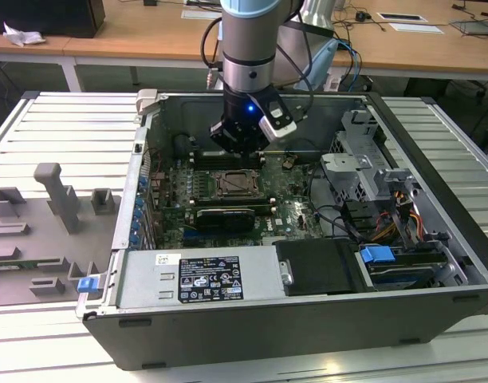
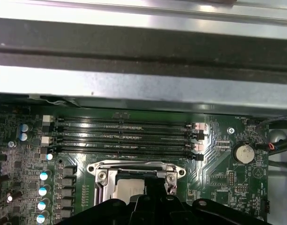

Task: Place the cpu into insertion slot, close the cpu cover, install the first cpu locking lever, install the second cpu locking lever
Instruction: 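Install the second cpu locking lever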

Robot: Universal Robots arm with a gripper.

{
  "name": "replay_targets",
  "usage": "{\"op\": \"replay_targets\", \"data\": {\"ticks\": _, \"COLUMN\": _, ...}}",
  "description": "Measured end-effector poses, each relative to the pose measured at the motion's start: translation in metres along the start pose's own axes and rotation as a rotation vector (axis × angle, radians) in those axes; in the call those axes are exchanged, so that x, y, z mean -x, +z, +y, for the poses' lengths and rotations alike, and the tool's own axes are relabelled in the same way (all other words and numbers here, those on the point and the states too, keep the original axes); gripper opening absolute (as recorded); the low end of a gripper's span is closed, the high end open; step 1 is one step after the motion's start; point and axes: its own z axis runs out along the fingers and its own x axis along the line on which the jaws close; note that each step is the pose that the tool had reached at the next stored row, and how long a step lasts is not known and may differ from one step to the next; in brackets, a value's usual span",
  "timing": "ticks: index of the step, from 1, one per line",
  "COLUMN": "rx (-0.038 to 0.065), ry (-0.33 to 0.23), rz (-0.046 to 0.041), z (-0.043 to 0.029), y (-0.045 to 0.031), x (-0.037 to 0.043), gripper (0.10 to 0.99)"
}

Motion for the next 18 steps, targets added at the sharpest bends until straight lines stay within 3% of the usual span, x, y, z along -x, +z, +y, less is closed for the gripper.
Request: {"op": "replay_targets", "data": {"ticks": 18, "rx": 0.000, "ry": 0.000, "rz": 0.0000, "z": -0.0084, "y": -0.0005, "x": -0.0001, "gripper": 0.106}}
